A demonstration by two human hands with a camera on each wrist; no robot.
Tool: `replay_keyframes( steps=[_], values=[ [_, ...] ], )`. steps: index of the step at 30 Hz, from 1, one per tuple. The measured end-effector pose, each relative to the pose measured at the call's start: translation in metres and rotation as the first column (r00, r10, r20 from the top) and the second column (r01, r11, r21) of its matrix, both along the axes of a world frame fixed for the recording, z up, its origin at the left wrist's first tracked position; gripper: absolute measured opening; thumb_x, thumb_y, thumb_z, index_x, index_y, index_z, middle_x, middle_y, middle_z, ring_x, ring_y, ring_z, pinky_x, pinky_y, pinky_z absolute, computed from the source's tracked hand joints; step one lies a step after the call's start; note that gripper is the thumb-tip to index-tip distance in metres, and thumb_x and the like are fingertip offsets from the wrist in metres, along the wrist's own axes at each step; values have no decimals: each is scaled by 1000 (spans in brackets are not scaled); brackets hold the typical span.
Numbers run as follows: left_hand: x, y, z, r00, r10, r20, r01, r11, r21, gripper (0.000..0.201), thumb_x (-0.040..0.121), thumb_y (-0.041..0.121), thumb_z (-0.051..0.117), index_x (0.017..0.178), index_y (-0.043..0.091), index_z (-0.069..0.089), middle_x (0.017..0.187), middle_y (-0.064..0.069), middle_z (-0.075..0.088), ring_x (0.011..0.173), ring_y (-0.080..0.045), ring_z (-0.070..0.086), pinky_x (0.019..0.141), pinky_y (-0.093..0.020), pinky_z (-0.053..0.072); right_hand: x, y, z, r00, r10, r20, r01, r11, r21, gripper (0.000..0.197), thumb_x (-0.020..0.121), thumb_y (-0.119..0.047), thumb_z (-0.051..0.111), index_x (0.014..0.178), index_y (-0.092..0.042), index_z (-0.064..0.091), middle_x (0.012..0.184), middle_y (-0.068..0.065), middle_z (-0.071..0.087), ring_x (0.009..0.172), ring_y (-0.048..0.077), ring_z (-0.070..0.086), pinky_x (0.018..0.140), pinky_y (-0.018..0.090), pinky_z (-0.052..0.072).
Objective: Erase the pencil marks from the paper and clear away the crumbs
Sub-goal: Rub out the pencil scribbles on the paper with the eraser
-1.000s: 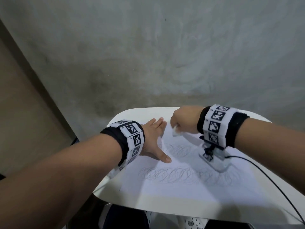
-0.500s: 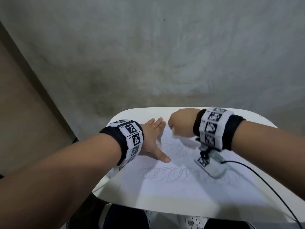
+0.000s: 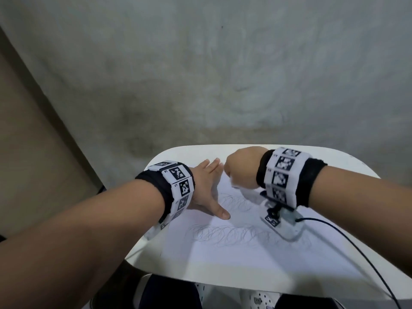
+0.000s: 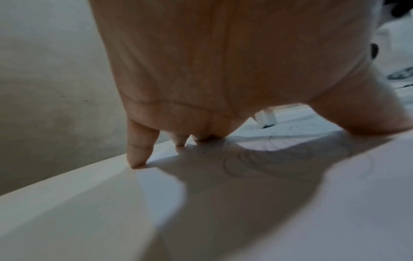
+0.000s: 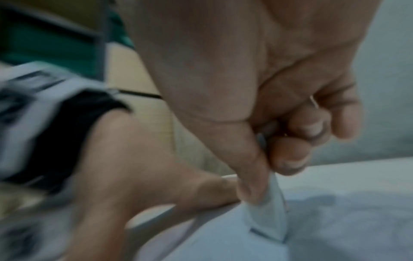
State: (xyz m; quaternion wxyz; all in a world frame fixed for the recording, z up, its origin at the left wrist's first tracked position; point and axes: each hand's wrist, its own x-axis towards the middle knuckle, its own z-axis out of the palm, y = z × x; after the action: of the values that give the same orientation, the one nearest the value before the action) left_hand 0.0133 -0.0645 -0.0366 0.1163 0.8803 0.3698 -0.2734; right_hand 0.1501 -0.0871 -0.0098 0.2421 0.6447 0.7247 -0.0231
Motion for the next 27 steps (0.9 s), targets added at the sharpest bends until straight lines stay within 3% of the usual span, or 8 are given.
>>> replay_keyframes(
  steps=[4,8,12,15,18,20,24,27],
  values=[
    [-2,0,-3,1000,3,4,-3,1000,11,132,71,80,60,152,18,-24,159,4,-32,147,-17,-26,119,-44,-3,16,5,6,995,-10,97,2,996,85,16,88,-19,52,79,-13,64,86,1,69,77,23,64,71,30,54],
    [1,-4,3,1000,-13,-12,13,1000,16,128,77,75,59,151,14,-26,159,1,-31,146,-15,-27,117,-35,-6,0,-4,-3,997,74,39,-72,997,-40,23,94,-26,53,108,-13,66,107,-2,68,88,18,58,64,23,41],
    [1,-6,4,1000,-11,-20,11,1000,15,128,77,76,59,151,14,-26,159,1,-31,146,-15,-27,117,-37,-6,12,0,1,997,15,77,-23,995,100,21,91,-22,51,103,-14,66,93,-2,66,87,23,65,70,28,51],
    [2,-5,4,1000,1,-27,-1,1000,13,130,76,76,60,151,15,-27,159,1,-31,146,-16,-28,118,-38,-5,0,-4,-3,999,42,25,-42,999,-10,23,93,-23,52,108,-13,66,104,4,68,98,26,65,73,31,45],
    [0,-2,0,1000,16,-19,-15,1000,4,131,73,79,59,151,17,-26,159,4,-32,146,-16,-27,118,-43,-4,21,7,2,993,11,121,-18,998,64,16,88,-21,54,85,-13,69,88,-1,72,77,22,67,71,28,55],
    [0,-4,1,1000,10,-23,-9,1000,10,131,74,78,59,151,17,-26,159,3,-32,146,-16,-27,118,-42,-4,23,7,-3,989,7,147,-22,995,98,16,87,-21,56,75,-15,63,76,-3,66,69,22,62,65,27,53],
    [2,-3,2,1000,-3,-30,4,1000,11,130,75,77,59,151,15,-26,158,2,-32,146,-16,-28,118,-38,-6,10,-1,-2,995,58,85,-57,998,-11,24,93,-24,52,105,-11,68,103,0,69,91,22,63,71,28,45],
    [0,0,-3,1000,8,-24,-8,1000,10,133,71,81,59,151,17,-26,158,3,-33,146,-17,-27,119,-44,-5,21,3,4,992,-17,122,9,998,60,21,90,-21,51,100,-13,68,87,-2,65,80,19,61,67,26,50]
  ],
)
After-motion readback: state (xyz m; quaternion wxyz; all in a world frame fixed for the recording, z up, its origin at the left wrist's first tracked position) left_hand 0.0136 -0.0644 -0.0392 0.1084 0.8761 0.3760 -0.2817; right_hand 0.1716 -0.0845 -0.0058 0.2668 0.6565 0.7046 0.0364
